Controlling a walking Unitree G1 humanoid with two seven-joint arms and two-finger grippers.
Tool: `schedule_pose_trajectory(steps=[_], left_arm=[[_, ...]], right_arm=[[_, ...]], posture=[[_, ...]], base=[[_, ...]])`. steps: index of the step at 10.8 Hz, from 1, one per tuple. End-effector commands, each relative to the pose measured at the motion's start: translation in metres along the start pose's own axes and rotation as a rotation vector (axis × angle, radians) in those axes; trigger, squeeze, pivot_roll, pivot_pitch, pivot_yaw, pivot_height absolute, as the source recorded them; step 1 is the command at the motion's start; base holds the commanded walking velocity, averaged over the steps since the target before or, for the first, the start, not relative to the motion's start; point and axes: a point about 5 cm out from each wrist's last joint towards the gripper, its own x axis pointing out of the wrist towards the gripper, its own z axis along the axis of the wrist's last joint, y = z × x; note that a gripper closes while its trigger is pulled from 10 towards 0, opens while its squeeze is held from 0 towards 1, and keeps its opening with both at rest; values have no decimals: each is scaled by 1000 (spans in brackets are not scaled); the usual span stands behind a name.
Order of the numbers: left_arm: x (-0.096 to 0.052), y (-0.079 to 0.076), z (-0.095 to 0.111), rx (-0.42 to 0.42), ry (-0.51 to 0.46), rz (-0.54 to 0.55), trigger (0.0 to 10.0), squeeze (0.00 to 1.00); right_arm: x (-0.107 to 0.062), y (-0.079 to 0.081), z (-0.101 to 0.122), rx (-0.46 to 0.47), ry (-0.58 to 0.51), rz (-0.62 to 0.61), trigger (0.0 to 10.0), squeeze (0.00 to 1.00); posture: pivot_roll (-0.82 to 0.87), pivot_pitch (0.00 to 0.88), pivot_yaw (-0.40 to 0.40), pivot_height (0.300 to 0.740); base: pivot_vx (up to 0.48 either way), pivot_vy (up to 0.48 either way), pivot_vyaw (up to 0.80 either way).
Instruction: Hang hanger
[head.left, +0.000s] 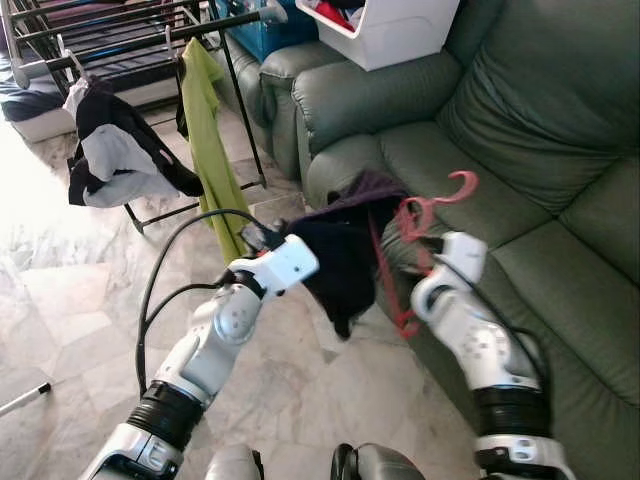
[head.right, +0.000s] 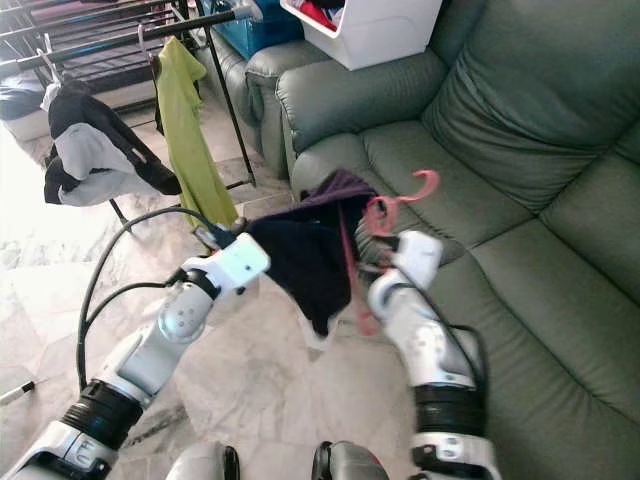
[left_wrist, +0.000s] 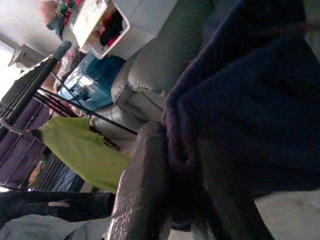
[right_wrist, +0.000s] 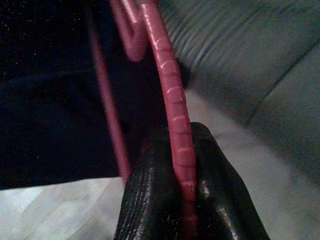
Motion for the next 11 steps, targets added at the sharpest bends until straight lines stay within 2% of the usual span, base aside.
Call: schedule_pose_trajectory(steps=[1, 4, 11], left_arm=[[-1, 3, -6, 20, 21, 2, 10000, 0], [-6, -15, 5, -83, -21, -94, 10000, 0], [-6, -15, 5, -83, -21, -94, 10000, 0]], right_arm=[[-3, -17, 37, -2, -183, -100, 10000, 0], [-12, -17, 86, -182, -487, -127, 10000, 0], [-12, -17, 86, -182, -487, -127, 10000, 0]], posture=[[-51, 68, -15, 740], [-53, 69, -14, 740], [-53, 69, -14, 740]], base=[[0, 0, 0], [0, 0, 0], [0, 0, 0]])
